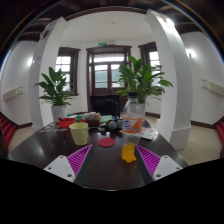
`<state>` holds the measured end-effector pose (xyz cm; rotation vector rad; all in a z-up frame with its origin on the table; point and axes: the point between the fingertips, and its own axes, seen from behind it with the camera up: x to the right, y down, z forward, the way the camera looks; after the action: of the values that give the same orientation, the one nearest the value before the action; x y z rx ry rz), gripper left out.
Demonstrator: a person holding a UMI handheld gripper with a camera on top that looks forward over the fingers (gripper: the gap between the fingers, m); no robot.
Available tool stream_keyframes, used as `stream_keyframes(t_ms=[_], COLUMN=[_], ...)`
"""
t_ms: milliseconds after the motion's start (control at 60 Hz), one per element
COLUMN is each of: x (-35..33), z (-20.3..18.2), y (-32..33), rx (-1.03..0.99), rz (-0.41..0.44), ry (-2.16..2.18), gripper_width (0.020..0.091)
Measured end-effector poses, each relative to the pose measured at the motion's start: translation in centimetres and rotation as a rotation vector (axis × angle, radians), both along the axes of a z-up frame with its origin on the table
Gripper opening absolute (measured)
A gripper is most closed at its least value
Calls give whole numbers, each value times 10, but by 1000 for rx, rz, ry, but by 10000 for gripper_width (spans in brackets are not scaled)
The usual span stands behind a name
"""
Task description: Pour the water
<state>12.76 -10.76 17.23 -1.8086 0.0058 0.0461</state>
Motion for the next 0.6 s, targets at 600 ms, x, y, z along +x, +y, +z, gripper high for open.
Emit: stream_keyframes(t_ms=[600], x=[36], z=[26], y=[87], rx=[87], rz=[-4], ry=[-29], gripper_width=[790])
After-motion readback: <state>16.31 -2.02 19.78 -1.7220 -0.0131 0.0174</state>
